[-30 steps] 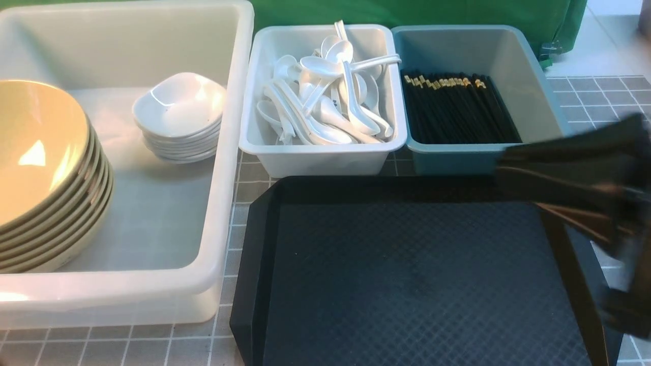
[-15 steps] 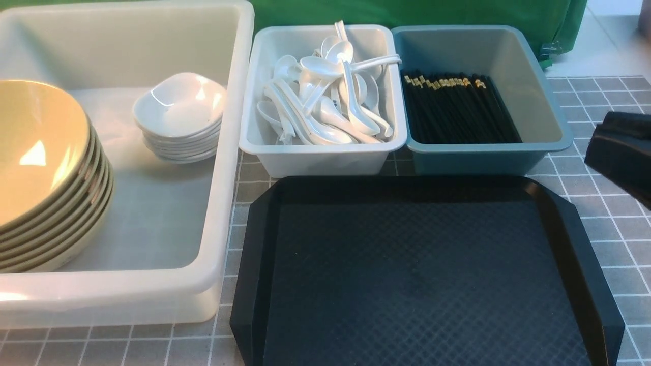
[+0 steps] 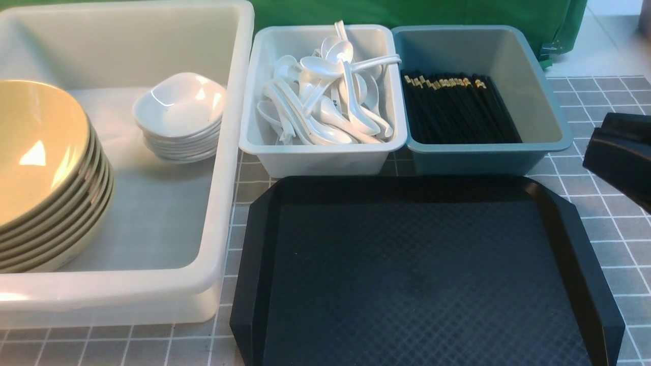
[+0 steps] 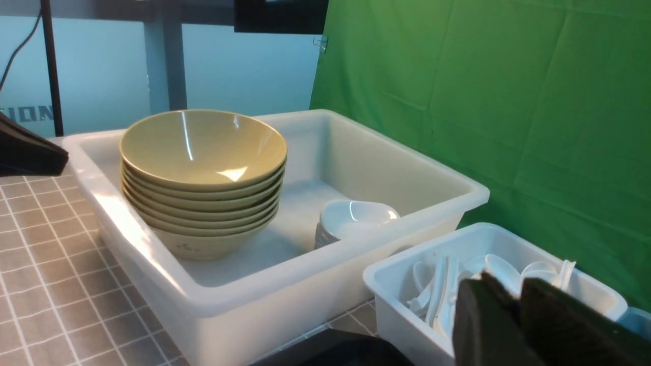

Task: On grey table put chopsticks spoon bowls plates into blue grey white boxes.

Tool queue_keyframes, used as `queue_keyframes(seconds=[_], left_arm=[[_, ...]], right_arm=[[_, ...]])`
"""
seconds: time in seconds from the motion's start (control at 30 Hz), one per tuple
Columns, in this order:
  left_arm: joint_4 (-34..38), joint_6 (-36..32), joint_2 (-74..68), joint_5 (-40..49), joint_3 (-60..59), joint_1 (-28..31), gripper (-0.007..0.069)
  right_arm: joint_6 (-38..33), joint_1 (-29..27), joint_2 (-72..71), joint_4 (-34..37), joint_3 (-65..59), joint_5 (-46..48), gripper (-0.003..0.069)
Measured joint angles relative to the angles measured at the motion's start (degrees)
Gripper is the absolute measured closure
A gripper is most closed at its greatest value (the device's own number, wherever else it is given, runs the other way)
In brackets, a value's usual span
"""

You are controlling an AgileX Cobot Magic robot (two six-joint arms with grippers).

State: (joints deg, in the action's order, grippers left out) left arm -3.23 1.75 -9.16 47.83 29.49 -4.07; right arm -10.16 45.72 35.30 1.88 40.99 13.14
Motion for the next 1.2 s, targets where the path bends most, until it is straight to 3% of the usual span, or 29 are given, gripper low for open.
queue_keyframes(seconds=[0.17, 0.3, 0.37, 0.5, 0.7, 0.83, 1.0, 1.2], left_arm=[[0.19, 0.0, 0.0, 0.0, 0.0, 0.0, 0.0635], [0.49, 0.0, 0.0, 0.0, 0.0, 0.0, 0.0635], [0.61, 0.0, 0.0, 0.0, 0.0, 0.0, 0.0635], [0.68, 0.0, 0.0, 0.0, 0.0, 0.0, 0.0635], [0.89, 0.0, 0.0, 0.0, 0.0, 0.0, 0.0635], [1.01, 0.01, 0.0, 0.0, 0.0, 0.0, 0.0635], [1.08, 0.06, 0.0, 0.14, 0.0, 0.0, 0.0635], [1.08, 0.06, 0.0, 0.39, 0.0, 0.0, 0.0635]], right_arm=[[0.53, -1.72, -3.05, 0.0, -6.92, -5.02, 0.0619], [4.14, -9.19, -10.56, 0.0, -19.84, -15.95, 0.0626], [6.23, -15.92, -15.65, 0.0, -28.81, -20.92, 0.0626], [10.83, -29.1, -23.74, 0.0, -38.99, -21.5, 0.0626], [15.27, -46.13, -32.44, -2.86, -42.59, -11.38, 0.0626], [18.07, -49.68, -35.39, -5.9, -42.59, -3.71, 0.0626], [18.44, -49.82, -35.92, -7.77, -42.59, 4.56, 0.0626], [19.22, -49.84, -35.94, -7.84, -42.59, 5.11, 0.0626]])
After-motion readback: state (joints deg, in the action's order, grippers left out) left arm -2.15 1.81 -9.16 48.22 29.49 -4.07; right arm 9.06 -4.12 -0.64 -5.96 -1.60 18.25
